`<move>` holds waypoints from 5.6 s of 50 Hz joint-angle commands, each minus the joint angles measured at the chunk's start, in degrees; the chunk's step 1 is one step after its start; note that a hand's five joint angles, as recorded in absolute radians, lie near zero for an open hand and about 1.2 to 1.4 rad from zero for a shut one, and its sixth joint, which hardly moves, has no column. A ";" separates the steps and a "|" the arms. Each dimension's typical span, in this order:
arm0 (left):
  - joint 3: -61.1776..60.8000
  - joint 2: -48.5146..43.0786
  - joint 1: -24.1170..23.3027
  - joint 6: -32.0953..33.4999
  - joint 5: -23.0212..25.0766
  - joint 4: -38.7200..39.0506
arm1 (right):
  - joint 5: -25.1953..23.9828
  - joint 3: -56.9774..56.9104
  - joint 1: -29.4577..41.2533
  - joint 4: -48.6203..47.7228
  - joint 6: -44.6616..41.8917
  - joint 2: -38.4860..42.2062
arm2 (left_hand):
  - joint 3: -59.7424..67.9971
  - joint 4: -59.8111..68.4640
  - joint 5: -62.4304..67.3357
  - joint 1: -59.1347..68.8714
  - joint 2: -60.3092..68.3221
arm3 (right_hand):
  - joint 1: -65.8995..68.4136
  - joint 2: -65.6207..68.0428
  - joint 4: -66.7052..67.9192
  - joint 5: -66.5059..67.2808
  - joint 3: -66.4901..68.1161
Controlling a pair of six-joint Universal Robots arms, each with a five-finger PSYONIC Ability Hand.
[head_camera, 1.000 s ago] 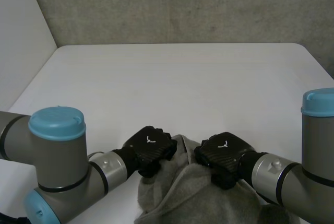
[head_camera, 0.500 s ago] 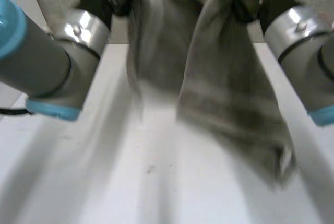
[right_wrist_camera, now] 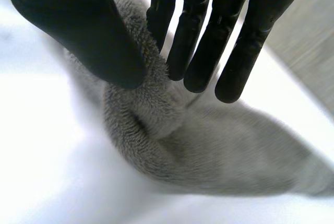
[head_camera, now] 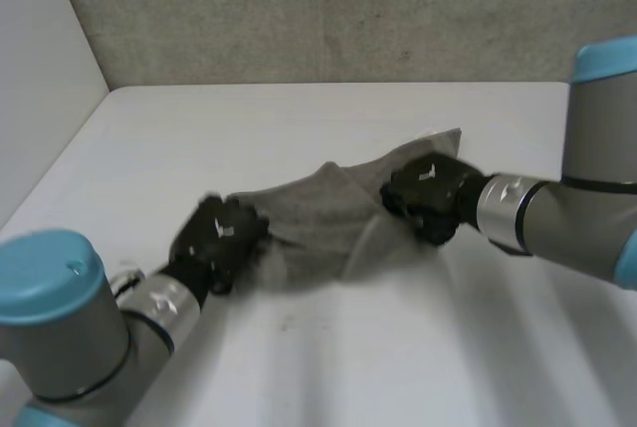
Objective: Fold the towel.
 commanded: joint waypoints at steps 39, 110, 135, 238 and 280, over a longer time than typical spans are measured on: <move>32.41 -13.47 -0.17 -19.81 13.34 -23.63 | 2.98 31.93 -3.86 -19.49 26.41 -20.22 | -41.40 -41.82 -41.94 -41.48 -41.38 | -24.25 -33.65 -34.04 -34.14 -33.41; 31.82 6.37 -1.22 -21.22 5.88 -23.20 | 6.68 32.21 -8.78 -23.36 41.17 -15.84 | 18.15 17.72 17.61 18.06 18.16 | -32.84 -42.24 -42.63 -42.72 -41.99; 26.81 13.23 -5.70 -14.54 1.40 -22.05 | 14.49 5.13 9.24 -29.76 58.60 9.05 | 18.15 17.72 17.61 18.06 18.16 | 31.86 22.46 22.07 21.97 22.70; 25.40 -7.60 6.51 -9.80 0.08 -8.78 | 19.15 22.33 -5.97 -44.36 -5.92 -12.05 | 18.15 17.72 17.61 18.06 18.16 | 31.86 22.47 22.08 21.98 22.71; 3.97 -1.89 12.84 -4.61 0.07 1.95 | -1.67 21.30 -8.96 -29.59 -1.27 -8.36 | 18.15 17.72 17.61 18.06 18.16 | 31.86 22.47 22.08 21.98 22.71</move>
